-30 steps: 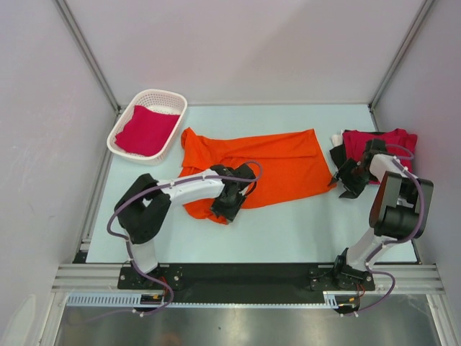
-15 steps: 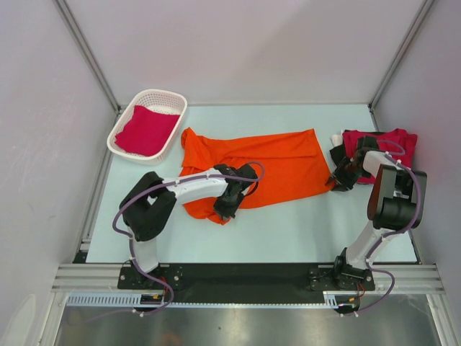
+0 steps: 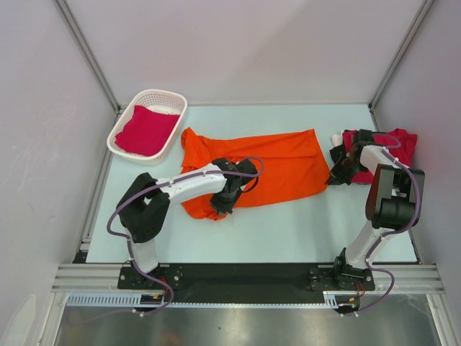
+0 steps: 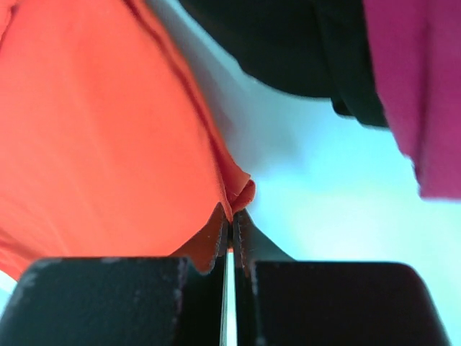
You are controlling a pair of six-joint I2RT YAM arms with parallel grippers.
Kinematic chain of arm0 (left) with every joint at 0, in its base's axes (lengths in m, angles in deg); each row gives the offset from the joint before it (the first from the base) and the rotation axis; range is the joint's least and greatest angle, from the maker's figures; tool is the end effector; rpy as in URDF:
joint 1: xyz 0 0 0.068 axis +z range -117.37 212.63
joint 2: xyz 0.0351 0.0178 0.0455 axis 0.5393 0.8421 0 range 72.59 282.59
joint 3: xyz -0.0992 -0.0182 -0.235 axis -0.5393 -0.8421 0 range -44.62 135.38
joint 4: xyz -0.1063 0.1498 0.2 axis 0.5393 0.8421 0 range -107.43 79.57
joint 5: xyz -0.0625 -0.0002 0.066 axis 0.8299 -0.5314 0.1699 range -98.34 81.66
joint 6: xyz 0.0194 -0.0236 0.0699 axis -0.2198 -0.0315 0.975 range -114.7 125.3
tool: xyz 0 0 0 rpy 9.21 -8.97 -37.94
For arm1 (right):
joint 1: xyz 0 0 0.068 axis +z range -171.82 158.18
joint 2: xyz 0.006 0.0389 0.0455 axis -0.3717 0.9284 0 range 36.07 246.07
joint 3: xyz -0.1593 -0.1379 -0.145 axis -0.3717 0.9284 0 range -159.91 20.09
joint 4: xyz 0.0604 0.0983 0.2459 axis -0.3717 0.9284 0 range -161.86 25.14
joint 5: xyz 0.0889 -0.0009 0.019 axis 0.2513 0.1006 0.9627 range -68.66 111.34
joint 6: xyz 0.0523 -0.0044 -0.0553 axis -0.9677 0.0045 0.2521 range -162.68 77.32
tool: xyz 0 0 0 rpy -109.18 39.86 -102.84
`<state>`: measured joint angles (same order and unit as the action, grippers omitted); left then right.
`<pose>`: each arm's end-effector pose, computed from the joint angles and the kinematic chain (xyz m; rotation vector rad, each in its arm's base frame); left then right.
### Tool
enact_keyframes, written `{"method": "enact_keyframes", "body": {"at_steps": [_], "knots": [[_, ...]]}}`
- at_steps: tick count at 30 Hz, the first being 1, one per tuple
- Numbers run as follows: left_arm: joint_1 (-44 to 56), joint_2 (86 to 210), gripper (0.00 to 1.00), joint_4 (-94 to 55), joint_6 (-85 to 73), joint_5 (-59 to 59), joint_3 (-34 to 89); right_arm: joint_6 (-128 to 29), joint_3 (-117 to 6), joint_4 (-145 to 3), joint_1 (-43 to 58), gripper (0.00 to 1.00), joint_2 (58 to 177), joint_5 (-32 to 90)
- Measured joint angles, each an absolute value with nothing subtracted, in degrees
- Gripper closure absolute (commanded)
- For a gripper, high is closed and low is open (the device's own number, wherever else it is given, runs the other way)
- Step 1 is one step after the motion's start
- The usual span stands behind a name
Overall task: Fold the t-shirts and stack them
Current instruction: Grap the side of the flattened tshirt closest away from the robot with both arms, then fold the other side of the tshirt into a rectangle
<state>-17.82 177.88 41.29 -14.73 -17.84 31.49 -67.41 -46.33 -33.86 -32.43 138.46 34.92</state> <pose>0.2263 -0.2574 0.1411 0.7859 2.9069 0.1724 0.3497 -0.0501 0.1210 0.8249 2.7478 0.3887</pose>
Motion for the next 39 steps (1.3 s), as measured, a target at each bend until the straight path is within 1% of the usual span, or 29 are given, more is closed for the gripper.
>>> {"method": "enact_keyframes", "body": {"at_steps": [4,11,18,22,28,35,36,37,38,39], "knots": [[-17.82,176.70,1.00,44.77,-15.13,-19.76,35.89,-66.10,-47.46,-30.95,-32.58,1.00,137.17,34.22],[-16.60,176.90,0.99,49.66,-15.70,-24.11,38.95,-65.51,-48.86,-28.18,-32.80,1.00,137.06,34.29],[-9.30,179.46,1.00,52.79,-16.31,-29.77,45.22,-65.33,-52.97,-27.35,-32.78,1.00,137.65,34.94],[-5.95,183.52,1.00,54.25,-15.76,-33.95,51.36,-65.35,-53.50,-27.06,-32.69,1.00,138.72,35.78],[-3.86,191.91,1.00,55.76,-14.04,-39.17,62.31,-65.94,-54.98,-26.67,-32.63,1.00,141.67,36.19],[-0.05,200.61,0.99,55.93,-14.17,-41.60,72.04,-67.28,-61.69,-26.98,-32.30,0.99,145.89,38.14],[0.21,201.55,0.92,56.00,-14.19,-41.71,72.56,-67.36,-62.76,-27.22,-32.23,0.99,146.70,38.51],[0.47,202.95,0.88,56.02,-14.19,-41.88,73.31,-67.54,-64.53,-27.39,-32.06,0.99,148.10,39.08],[0.60,203.96,0.80,56.07,-14.19,-42.10,73.72,-67.58,-65.63,-27.72,-31.95,0.99,149.06,39.47],[0.78,205.51,0.52,56.37,-14.30,-42.21,74.57,-67.67,-66.79,-28.29,-31.77,0.99,150.20,39.86]]}}
